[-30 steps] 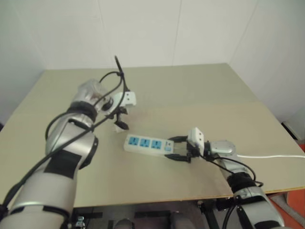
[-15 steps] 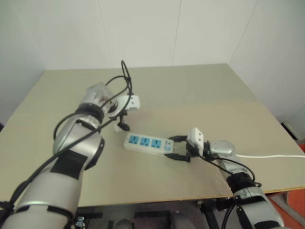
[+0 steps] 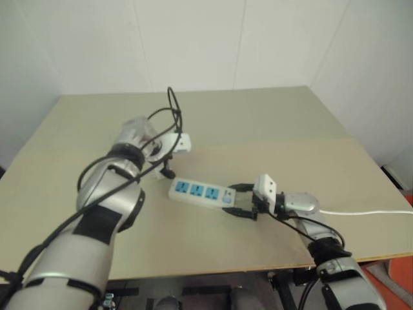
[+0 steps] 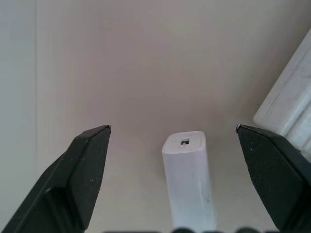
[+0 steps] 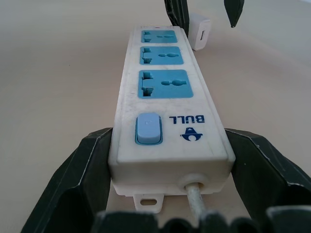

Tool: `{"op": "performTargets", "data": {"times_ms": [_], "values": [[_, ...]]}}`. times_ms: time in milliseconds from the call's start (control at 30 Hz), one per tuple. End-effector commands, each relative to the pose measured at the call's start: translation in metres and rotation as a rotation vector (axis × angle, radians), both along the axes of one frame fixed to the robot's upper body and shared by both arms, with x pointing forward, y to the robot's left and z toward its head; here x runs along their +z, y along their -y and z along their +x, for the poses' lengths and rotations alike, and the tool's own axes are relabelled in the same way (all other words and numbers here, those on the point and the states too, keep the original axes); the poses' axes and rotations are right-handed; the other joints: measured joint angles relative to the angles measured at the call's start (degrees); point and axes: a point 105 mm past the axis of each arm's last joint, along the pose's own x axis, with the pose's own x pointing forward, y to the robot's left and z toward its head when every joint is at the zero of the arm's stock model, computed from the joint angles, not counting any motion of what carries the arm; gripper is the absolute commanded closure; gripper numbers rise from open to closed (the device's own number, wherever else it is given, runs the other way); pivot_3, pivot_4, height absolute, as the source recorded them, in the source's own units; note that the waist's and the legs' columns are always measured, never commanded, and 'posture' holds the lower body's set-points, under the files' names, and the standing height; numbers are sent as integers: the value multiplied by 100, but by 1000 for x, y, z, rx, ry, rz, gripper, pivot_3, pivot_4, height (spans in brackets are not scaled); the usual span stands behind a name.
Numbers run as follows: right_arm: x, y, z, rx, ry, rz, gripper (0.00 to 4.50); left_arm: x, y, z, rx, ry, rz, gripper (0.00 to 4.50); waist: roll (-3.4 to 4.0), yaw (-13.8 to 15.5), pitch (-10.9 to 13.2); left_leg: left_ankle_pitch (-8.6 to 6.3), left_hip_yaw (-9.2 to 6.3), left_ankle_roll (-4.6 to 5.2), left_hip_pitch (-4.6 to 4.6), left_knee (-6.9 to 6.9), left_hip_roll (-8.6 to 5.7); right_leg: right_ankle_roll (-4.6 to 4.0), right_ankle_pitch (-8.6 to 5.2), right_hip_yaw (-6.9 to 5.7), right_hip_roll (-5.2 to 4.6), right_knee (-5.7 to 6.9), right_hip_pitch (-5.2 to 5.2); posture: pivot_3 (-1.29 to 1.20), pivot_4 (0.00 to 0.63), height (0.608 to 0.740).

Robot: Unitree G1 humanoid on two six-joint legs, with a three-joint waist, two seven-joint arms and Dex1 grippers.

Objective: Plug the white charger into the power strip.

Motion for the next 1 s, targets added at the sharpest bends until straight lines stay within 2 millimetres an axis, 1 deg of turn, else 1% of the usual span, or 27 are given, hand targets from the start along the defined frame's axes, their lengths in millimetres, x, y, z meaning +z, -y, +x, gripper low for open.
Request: {"op": "performTargets", "data": {"times_ms": [33, 100, 200, 300, 333, 500, 633, 733, 800, 933, 1000], "values": [[-17, 8, -2, -37, -46, -61, 1117, -3, -3, -1, 14, -11, 22, 0, 0, 0, 0, 0, 0, 0, 0, 0, 0, 0, 0, 0, 0, 0, 0, 0, 150, 740], [-17, 8, -2, -40, -46, -61, 1117, -5, -4, -1, 16, -18, 34, 0, 0, 0, 0, 0, 0, 0, 0, 0, 0, 0, 0, 0, 0, 0, 0, 0, 150, 740], [-17, 7, -2, -45, -47, -60, 1117, -8, -3, -2, 21, -28, 36, 620, 0, 1, 0, 0, -1, 0, 0, 1, -1, 0, 0, 0, 0, 0, 0, 0, 150, 740], [-17, 7, -2, -47, -47, -59, 1117, -11, -2, -1, 22, -16, 40, 1490, -1, 0, -1, 0, -1, 0, 0, 1, -1, 0, 0, 0, 0, 0, 1, 0, 150, 740], [-17, 8, -2, -48, -48, -58, 1117, -12, -1, -1, 23, -11, 34, 1870, -1, -1, -1, 0, -1, 0, 1, 1, -1, 0, 0, 0, 0, 0, 1, 0, 150, 740], [-17, 9, -2, -53, -49, -63, 1117, -12, 1, 0, 15, -5, 35, 3440, -1, 2, -1, 0, -1, 0, 1, 3, -1, 0, 0, 0, -1, 1, 2, 0, 150, 740], [-18, 11, -2, -57, -51, -67, 1117, -10, -1, -1, 6, -17, 40, 3475, -1, 3, -2, 0, -1, 0, 1, 3, -1, 0, 0, 0, -1, 1, 2, 0, 150, 740], [-18, 12, -4, -56, -52, -68, 1117, 1, 2, 1, -3, 11, -3, 3475, -1, 4, -2, 0, -2, 0, 1, 3, -1, 0, 0, 0, -1, 1, 2, 0, 150, 740], [-18, 13, -6, -55, -50, -69, 1117, 16, 8, 5, -9, 53, -73, 3475, -1, 8, -2, 0, -2, 0, 0, 3, -1, 0, 0, -1, -1, 1, 2, 0, 150, 740], [-16, 14, -10, -49, -43, -66, 1117, 52, 22, 5, -68, 108, -279, 3475, -1, 32, -2, 0, -5, 0, -9, 7, -2, 0, 0, -4, -2, 2, -1, 0, 150, 740], [-16, 14, -13, -42, -41, -66, 1117, 74, 31, -1, -141, 113, -441, 3475, -1, 55, -2, 0, -5, 0, -11, 9, -2, 1, 0, -5, -3, 2, -1, 0, 150, 740]]}}
